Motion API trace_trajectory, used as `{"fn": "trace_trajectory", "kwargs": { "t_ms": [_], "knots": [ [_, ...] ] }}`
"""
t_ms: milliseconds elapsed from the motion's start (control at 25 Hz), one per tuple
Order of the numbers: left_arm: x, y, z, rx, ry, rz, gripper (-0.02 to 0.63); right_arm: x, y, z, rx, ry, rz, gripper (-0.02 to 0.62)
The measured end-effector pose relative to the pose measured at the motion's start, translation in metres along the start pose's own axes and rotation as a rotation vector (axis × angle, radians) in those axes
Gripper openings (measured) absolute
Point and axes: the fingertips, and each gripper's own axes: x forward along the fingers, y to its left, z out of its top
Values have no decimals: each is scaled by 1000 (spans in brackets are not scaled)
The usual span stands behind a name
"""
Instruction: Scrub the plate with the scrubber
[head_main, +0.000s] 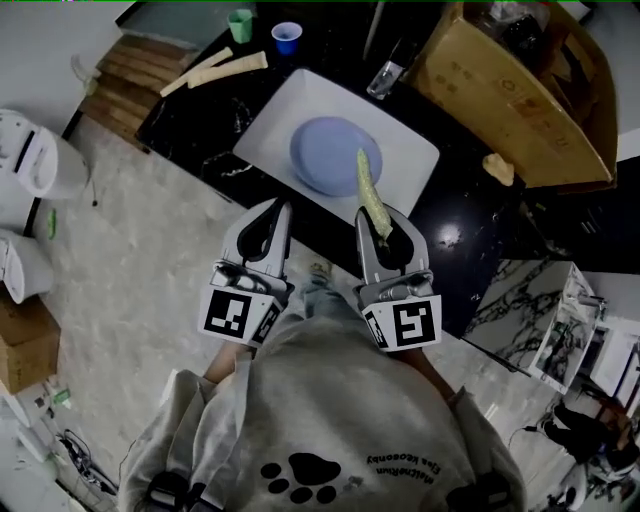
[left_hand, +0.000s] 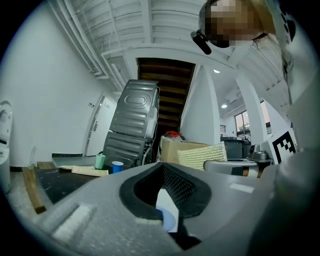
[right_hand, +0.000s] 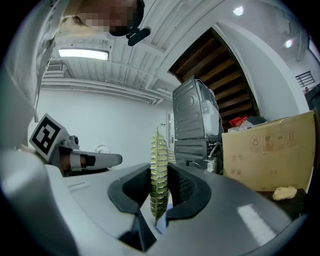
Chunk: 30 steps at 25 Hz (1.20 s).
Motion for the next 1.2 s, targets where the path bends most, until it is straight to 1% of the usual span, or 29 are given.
{"fn": "trace_trajectory", "kwargs": {
  "t_ms": [160, 400, 600, 760, 840, 960, 1200],
  "knots": [
    [38, 1, -5, 27, 43, -50, 0, 11, -28, -10, 30, 14, -49, 74],
    [63, -3, -13, 48, 96, -104, 0, 13, -53, -19, 48, 24, -111, 75],
    [80, -8, -20, 51, 136, -151, 0, 15, -59, -22, 47, 21, -135, 75],
    [92, -13, -26, 35, 167, -202, 0, 22, -61, -25, 114, 36, -178, 75],
    [98, -12, -29, 27, 176, -225, 1, 25, -64, -31, 121, 48, -190, 75],
    [108, -4, -33, 20, 198, -253, 2, 34, -68, -41, 123, 70, -211, 75],
    [128, 21, -46, 13, 220, -315, 2, 59, -63, -52, 128, 114, -259, 75]
  ]
}}
